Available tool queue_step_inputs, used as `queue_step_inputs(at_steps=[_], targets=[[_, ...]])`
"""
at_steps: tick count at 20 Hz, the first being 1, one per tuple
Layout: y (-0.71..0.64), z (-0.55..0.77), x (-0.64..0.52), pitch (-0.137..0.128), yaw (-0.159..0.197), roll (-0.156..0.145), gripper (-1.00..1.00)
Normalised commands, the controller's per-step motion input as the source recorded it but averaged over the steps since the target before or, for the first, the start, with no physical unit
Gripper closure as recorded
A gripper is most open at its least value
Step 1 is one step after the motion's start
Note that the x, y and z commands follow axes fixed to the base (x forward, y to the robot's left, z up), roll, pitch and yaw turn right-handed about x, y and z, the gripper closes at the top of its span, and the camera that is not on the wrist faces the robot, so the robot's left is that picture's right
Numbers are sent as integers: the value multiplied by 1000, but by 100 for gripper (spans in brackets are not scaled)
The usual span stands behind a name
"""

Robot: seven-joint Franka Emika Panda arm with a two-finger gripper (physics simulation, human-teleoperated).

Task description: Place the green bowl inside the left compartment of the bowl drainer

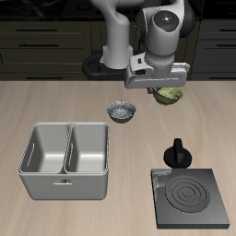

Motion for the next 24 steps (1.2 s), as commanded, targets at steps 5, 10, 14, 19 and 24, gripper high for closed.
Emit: queue_step_inputs(at_steps=[5,10,14,19,24], targets=[[-305,547,-114,-122,14,-65,100],[-325,375,-110,-95,13,-66,100],[-205,4,-32,6,-1,-38,100],[-246,98,149,-10,30,-5,100],[-385,185,168,-16,20,-10,100]])
